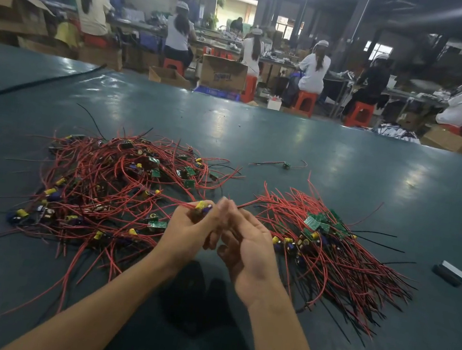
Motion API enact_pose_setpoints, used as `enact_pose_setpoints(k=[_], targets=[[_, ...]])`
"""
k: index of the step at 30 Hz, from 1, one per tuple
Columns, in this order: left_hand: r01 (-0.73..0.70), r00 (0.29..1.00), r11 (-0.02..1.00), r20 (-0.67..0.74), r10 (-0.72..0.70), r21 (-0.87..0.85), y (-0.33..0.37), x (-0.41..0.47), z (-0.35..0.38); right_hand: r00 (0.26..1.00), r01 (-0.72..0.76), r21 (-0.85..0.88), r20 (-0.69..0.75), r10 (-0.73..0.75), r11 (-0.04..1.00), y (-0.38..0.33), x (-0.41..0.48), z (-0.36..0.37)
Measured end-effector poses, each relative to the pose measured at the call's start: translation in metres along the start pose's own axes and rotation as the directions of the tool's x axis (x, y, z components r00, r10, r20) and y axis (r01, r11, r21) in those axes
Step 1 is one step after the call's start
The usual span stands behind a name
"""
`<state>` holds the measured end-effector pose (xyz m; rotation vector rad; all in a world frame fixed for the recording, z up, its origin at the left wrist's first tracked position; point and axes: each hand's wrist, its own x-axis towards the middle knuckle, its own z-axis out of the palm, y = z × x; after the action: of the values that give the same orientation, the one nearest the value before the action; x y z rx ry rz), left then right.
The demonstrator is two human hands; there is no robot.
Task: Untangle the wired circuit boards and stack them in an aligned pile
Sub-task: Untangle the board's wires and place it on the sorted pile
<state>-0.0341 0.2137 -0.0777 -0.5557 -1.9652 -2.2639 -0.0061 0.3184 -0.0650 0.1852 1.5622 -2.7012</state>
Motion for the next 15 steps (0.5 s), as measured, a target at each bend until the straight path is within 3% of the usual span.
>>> enact_pose_setpoints(k=[2, 15], targets=[[-0.031, 0.999, 0.999, -0.038, 0.031, 0.005, 0.0011, 0.0004, -0.0013, 0.999, 0.002, -0.065, -0.043, -0.005, 0.998, 0.0042, 0.0002, 0.0032], [0.047, 0.998, 0.998, -0.034, -0.046, 0.034, -0.0012, 0.0043, -0.0021, 0.961, 0.064, -0.04, -0.267, -0.072, 0.997, 0.0008, 0.0041, 0.0026]])
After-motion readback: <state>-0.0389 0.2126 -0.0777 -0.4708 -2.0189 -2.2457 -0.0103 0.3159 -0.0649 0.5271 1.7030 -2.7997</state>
